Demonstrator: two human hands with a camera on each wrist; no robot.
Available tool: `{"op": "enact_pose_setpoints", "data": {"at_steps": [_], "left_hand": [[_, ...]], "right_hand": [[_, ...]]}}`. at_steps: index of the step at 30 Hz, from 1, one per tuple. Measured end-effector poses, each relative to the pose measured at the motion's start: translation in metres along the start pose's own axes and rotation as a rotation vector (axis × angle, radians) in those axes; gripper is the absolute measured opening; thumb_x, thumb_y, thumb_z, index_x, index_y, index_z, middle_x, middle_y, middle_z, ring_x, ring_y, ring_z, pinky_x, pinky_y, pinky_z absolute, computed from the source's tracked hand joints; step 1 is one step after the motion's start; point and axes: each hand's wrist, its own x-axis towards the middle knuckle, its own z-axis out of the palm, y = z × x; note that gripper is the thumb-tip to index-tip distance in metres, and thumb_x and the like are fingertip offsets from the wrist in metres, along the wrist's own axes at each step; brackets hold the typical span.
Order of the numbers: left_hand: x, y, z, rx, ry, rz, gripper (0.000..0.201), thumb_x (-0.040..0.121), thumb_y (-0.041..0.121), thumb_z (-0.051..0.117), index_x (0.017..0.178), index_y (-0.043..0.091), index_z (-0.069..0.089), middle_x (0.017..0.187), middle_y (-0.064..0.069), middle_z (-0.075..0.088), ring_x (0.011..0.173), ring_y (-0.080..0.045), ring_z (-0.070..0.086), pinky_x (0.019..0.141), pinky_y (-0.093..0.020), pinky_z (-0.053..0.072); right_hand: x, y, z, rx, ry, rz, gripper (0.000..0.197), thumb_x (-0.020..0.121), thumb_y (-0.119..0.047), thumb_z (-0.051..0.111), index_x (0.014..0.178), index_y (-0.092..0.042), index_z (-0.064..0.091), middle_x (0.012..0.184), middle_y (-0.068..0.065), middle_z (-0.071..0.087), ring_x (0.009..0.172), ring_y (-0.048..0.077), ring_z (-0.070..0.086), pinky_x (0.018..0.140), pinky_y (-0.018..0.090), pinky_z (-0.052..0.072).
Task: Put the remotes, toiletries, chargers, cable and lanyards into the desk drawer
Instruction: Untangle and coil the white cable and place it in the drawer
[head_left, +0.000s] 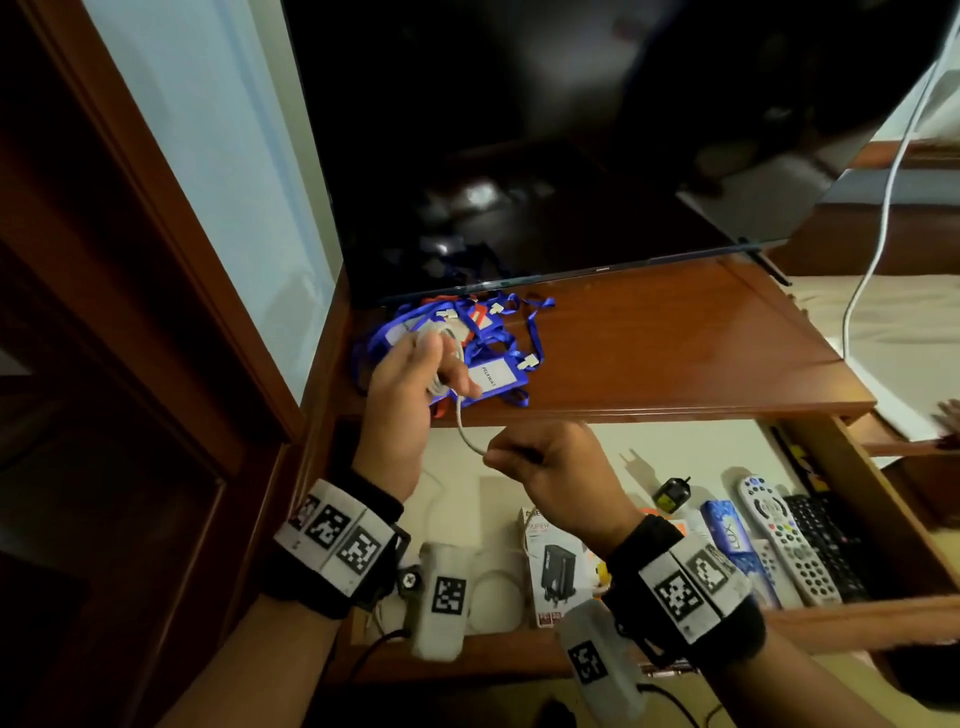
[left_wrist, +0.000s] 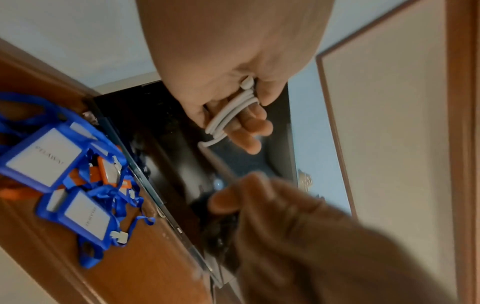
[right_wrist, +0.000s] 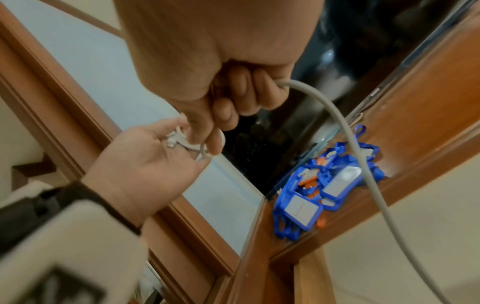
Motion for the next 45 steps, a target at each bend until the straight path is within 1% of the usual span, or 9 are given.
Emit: {"op": "enact_pose_setpoints", "data": {"at_steps": [3,5,10,13,17,24,37,42,45], "left_hand": [[-0.008,-0.010,0.007,0.164,-0.053,-0.033,0.030,0.101,0.024,0.036,0.087,0.006,0.056,0.065,-0.004,0.066,0.069,-0.012,0.064,0.074,-0.026,0.050],[-0.013,-0.016,0.010,0.188,-0.077,-0.069,0.028,0.101,0.021,0.037,0.087,0.006,0.056,0.065,0.000,0.068,0.067,-0.008,0.063,0.071,-0.021,0.049],[-0.021,-0.019,0.022,0.211,-0.146,-0.132,0.026,0.101,0.021,0.039,0.087,0.010,0.059,0.066,0.002,0.068,0.072,-0.011,0.064,0.077,-0.031,0.047],[-0.028,-0.015,0.036,0.130,-0.297,-0.199,0.030,0.101,0.020,0.036,0.097,0.004,0.061,0.059,-0.014,0.061,0.067,-0.030,0.064,0.078,-0.032,0.051],[-0.030,-0.012,0.049,0.080,-0.334,-0.304,0.034,0.100,0.021,0.034,0.082,0.003,0.056,0.046,-0.012,0.041,0.047,-0.025,0.049,0.056,-0.026,0.047],[-0.021,-0.012,0.063,-0.111,-0.402,-0.402,0.036,0.090,0.036,0.040,0.082,0.005,0.056,0.044,0.001,0.032,0.043,-0.017,0.037,0.075,-0.030,0.044],[0.000,-0.004,0.062,-0.156,-0.188,-0.346,0.033,0.100,0.026,0.036,0.081,0.005,0.054,0.044,0.003,0.032,0.043,-0.014,0.038,0.076,-0.029,0.042],[0.014,0.019,0.054,-0.476,-0.007,-0.174,0.025,0.097,0.026,0.038,0.079,0.012,0.048,0.046,0.006,0.034,0.051,-0.011,0.031,0.076,-0.023,0.046],[0.015,0.019,0.043,-0.303,0.042,-0.047,0.027,0.097,0.028,0.041,0.078,0.010,0.046,0.049,0.006,0.037,0.057,-0.013,0.035,0.076,-0.025,0.042]], "right_hand": [[0.003,-0.011,-0.016,0.123,-0.066,-0.027,0.017,0.080,-0.024,0.064,0.070,-0.012,0.069,0.061,-0.011,0.061,0.060,0.002,0.055,0.058,0.020,0.041],[0.004,-0.015,-0.031,0.229,-0.097,0.003,0.019,0.080,-0.021,0.063,0.072,-0.006,0.069,0.067,0.002,0.067,0.064,0.014,0.060,0.061,0.025,0.045],[0.007,-0.016,-0.055,0.394,-0.114,0.014,0.019,0.083,-0.012,0.062,0.071,0.002,0.068,0.066,0.015,0.065,0.060,0.017,0.057,0.061,0.019,0.043],[0.010,-0.007,-0.059,0.488,-0.010,0.028,0.017,0.090,-0.002,0.058,0.076,0.005,0.065,0.065,0.018,0.066,0.060,0.031,0.062,0.064,0.034,0.051],[0.012,0.001,-0.066,0.508,0.102,0.033,0.015,0.084,0.003,0.063,0.083,-0.002,0.049,0.058,-0.002,0.060,0.054,0.017,0.059,0.056,0.029,0.049],[0.006,0.014,-0.071,0.603,0.169,0.074,0.013,0.089,0.001,0.057,0.084,0.001,0.045,0.057,-0.004,0.050,0.048,0.000,0.045,0.050,0.013,0.039],[-0.004,0.046,-0.065,0.887,0.069,0.325,0.009,0.093,0.000,0.050,0.086,-0.005,0.050,0.053,0.004,0.040,0.045,0.013,0.034,0.044,0.024,0.030],[-0.012,0.049,-0.040,0.848,-0.001,0.397,0.010,0.094,-0.004,0.049,0.085,-0.006,0.048,0.053,0.004,0.039,0.043,0.012,0.036,0.042,0.024,0.031],[-0.013,0.050,-0.030,0.672,0.010,0.323,0.013,0.093,-0.006,0.054,0.080,-0.004,0.052,0.052,-0.007,0.041,0.047,0.007,0.033,0.045,0.018,0.029]]}}
